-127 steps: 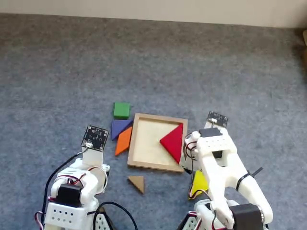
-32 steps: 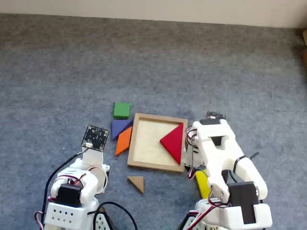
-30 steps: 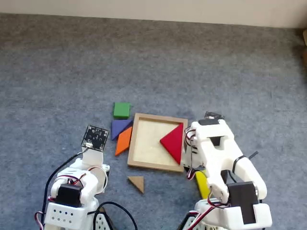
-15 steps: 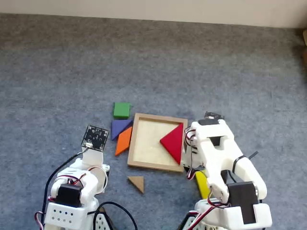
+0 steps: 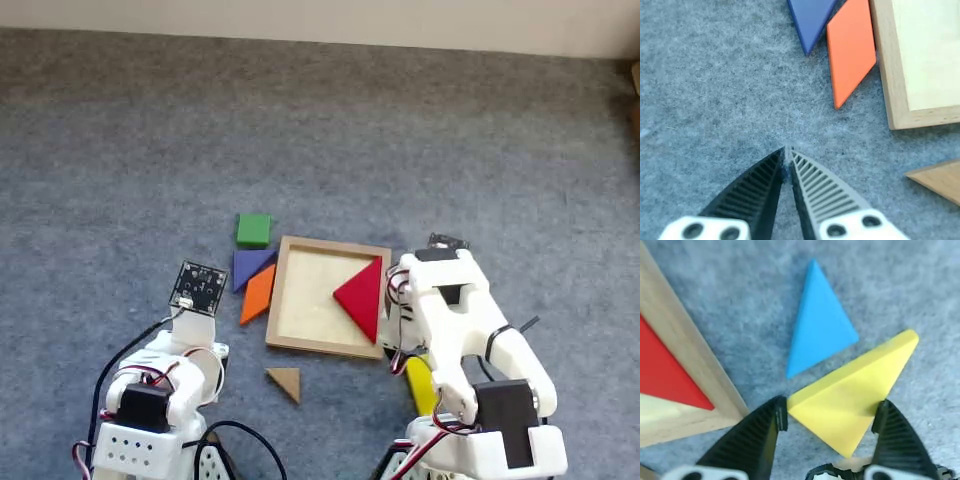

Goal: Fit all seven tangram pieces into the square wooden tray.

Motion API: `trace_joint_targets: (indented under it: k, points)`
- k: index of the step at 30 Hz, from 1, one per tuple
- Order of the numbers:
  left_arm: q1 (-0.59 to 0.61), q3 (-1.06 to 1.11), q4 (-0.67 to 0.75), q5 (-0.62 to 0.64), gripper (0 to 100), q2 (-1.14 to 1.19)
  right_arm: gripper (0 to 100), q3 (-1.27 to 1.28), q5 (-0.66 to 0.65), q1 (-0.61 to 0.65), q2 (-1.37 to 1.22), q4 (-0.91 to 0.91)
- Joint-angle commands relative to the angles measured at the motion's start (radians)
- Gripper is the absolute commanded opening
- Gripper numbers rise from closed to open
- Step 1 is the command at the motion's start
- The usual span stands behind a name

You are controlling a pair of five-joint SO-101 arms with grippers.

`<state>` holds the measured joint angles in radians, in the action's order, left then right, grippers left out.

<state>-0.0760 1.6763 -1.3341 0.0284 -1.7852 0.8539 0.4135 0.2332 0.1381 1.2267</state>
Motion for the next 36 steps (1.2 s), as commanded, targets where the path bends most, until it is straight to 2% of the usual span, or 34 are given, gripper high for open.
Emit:
trace_joint_targets:
  k: [1, 6, 12, 24, 28, 33, 36]
  points:
    - [0.008, 0.019, -0.002, 0.009, 0, -0.022, 22.1, -0.005, 0.002, 0.01, 0.064, 0.016]
    - [0.008, 0.019, -0.002, 0.009, 0, -0.022, 22.1, 0.005, -0.057, 0.012, 0.217, 0.018]
    - [0.008, 0.019, -0.002, 0.009, 0, -0.022, 22.1, 0.022, -0.068, 0.016, 0.341, 0.031]
    - [0.008, 0.019, -0.002, 0.009, 0, -0.022, 22.4, 0.108, -0.058, 0.038, 0.351, 0.021]
    - [0.008, 0.019, -0.002, 0.009, 0, -0.022, 22.9, 0.108, -0.009, 0.039, 0.351, 0.019]
    - [0.008, 0.019, -0.002, 0.009, 0, -0.022, 32.0, 0.116, -0.002, 0.065, 0.351, -0.048]
    - [0.008, 0.019, -0.002, 0.009, 0, -0.022, 32.3, 0.116, 0.043, 0.07, 0.351, -0.062]
